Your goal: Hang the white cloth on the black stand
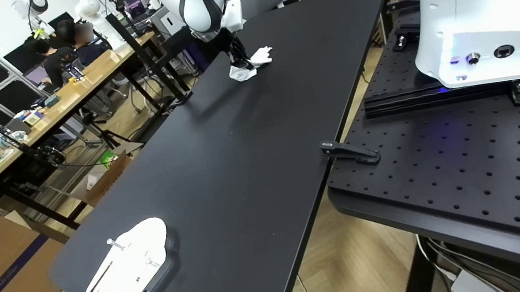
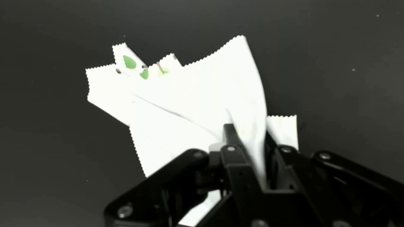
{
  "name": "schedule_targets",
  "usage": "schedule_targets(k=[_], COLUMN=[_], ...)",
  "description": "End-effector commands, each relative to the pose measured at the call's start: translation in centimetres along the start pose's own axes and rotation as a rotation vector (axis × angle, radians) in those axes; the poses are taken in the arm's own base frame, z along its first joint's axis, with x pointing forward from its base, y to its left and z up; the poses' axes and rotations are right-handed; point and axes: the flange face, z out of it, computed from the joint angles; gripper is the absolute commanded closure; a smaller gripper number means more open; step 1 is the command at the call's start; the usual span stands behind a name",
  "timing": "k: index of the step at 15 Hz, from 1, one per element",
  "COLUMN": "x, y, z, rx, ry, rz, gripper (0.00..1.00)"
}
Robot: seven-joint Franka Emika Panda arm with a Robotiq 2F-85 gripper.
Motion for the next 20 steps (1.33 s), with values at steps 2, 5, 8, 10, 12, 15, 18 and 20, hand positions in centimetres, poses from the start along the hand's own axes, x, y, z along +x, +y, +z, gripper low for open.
schedule_targets(k=[2, 5, 8, 10, 12, 15, 18, 20], x=[1.7, 2.2, 2.3, 2.1, 1.6, 0.0, -2.4, -4.3], y=[-3.2, -4.6, -5.1, -4.9, -4.3, -3.2, -0.9, 1.2], z=[-0.4, -2.0, -5.2, -8.1, -11.5, -17.4, -24.0, -28.2], rx=[0.005, -0.004, 0.008, 0.005, 0.011, 0.028, -0.011, -0.037], ry=[0.007, 0.018, 0.025, 0.014, -0.007, -0.039, -0.045, -0.031], rz=[-0.095, -0.131, -0.142, -0.137, -0.125, -0.103, -0.05, -0.008], gripper=[1.0, 1.0, 1.0, 1.0, 1.0, 1.0, 1.0, 1.0])
